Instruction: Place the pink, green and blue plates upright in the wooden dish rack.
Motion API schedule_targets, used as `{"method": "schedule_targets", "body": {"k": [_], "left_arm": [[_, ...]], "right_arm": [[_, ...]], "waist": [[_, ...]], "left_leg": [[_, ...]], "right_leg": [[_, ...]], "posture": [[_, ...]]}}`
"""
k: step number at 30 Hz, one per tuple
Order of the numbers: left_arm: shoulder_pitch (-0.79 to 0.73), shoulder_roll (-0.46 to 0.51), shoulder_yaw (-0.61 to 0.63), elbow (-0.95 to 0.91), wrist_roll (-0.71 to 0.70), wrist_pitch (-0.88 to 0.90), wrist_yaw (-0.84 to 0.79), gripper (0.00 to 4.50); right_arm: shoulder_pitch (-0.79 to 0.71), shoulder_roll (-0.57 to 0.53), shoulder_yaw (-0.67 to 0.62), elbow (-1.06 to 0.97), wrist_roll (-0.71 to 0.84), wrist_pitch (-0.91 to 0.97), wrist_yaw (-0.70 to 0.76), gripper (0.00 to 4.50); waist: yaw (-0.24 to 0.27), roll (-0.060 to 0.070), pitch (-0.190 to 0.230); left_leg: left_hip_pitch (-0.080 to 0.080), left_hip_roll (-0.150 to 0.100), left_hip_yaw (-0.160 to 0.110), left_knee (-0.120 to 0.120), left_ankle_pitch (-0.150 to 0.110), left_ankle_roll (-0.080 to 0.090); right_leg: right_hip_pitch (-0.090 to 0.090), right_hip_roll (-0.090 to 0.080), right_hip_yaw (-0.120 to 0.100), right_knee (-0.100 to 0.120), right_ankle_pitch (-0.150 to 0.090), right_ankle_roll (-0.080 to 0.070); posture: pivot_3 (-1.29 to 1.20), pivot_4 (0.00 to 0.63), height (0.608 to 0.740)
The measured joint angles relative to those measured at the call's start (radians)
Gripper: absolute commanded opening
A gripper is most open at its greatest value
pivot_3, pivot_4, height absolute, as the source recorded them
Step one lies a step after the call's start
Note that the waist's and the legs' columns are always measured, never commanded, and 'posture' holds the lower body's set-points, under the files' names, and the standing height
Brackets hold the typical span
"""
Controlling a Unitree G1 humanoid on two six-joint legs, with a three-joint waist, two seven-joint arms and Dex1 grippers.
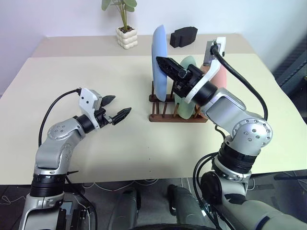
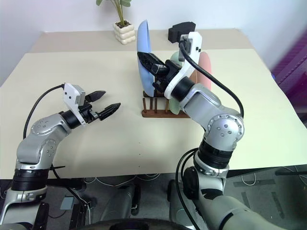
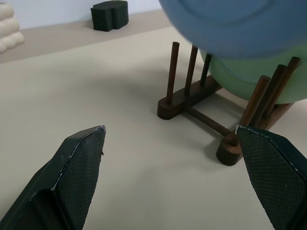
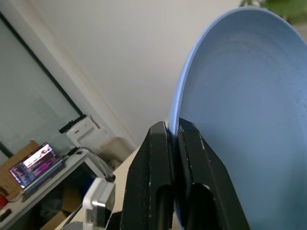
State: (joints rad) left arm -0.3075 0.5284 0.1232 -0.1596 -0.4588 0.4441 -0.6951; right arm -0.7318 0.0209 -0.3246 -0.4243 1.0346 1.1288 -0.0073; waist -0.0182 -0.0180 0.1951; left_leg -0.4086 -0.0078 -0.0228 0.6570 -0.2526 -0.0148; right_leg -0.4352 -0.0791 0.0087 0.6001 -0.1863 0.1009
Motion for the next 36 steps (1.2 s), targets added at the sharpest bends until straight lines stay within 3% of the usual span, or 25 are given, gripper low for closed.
{"method": "schedule_targets", "body": {"k": [13, 17, 23, 28, 36], "left_arm": [[0.000, -0.006, -0.017, -0.001, 0.001, 0.000, 0.006, 4.47], [0.000, -0.009, -0.022, -0.001, 0.001, 0.000, 0.007, 4.50], [0.000, -0.009, -0.027, -0.001, 0.006, 0.000, 0.007, 4.50], [0.000, -0.011, -0.030, -0.001, 0.010, 0.000, 0.006, 4.50], [0.000, -0.019, -0.031, -0.001, 0.012, 0.000, 0.006, 4.50]], "right_arm": [[0.011, -0.022, 0.000, 0.080, 0.162, -0.026, -0.161, 0.00], [0.012, -0.034, 0.003, 0.097, 0.205, -0.049, -0.199, 1.38], [0.019, -0.064, 0.026, 0.099, 0.234, -0.069, -0.216, 4.45], [0.019, -0.111, 0.069, 0.095, 0.232, -0.089, -0.207, 4.45], [0.003, -0.291, 0.184, 0.031, 0.117, -0.102, -0.087, 4.45]], "waist": [[0.000, 0.000, 0.000], [-0.001, 0.000, 0.000], [0.000, 0.000, 0.000], [0.000, 0.000, 0.000], [0.001, 0.000, 0.000]], "left_leg": [[0.000, 0.001, 0.000, 0.000, 0.000, 0.000], [0.000, 0.002, 0.000, -0.001, 0.000, 0.000], [0.000, 0.002, 0.001, -0.001, 0.000, 0.000], [0.000, 0.002, 0.001, -0.001, 0.000, 0.000], [0.000, 0.002, 0.001, -0.002, 0.000, 0.000]], "right_leg": [[0.000, 0.001, 0.000, -0.001, 0.000, 0.000], [0.000, 0.001, 0.000, -0.001, -0.001, -0.001], [0.000, 0.001, 0.000, -0.002, -0.001, -0.002], [0.000, 0.001, 0.000, -0.002, -0.002, -0.002], [0.000, 0.001, 0.000, -0.003, -0.002, -0.003]], "posture": [[0.00, 0.150, 0.736], [0.00, 0.150, 0.736], [0.00, 0.150, 0.736], [0.00, 0.150, 0.736], [0.00, 0.150, 0.736]]}}
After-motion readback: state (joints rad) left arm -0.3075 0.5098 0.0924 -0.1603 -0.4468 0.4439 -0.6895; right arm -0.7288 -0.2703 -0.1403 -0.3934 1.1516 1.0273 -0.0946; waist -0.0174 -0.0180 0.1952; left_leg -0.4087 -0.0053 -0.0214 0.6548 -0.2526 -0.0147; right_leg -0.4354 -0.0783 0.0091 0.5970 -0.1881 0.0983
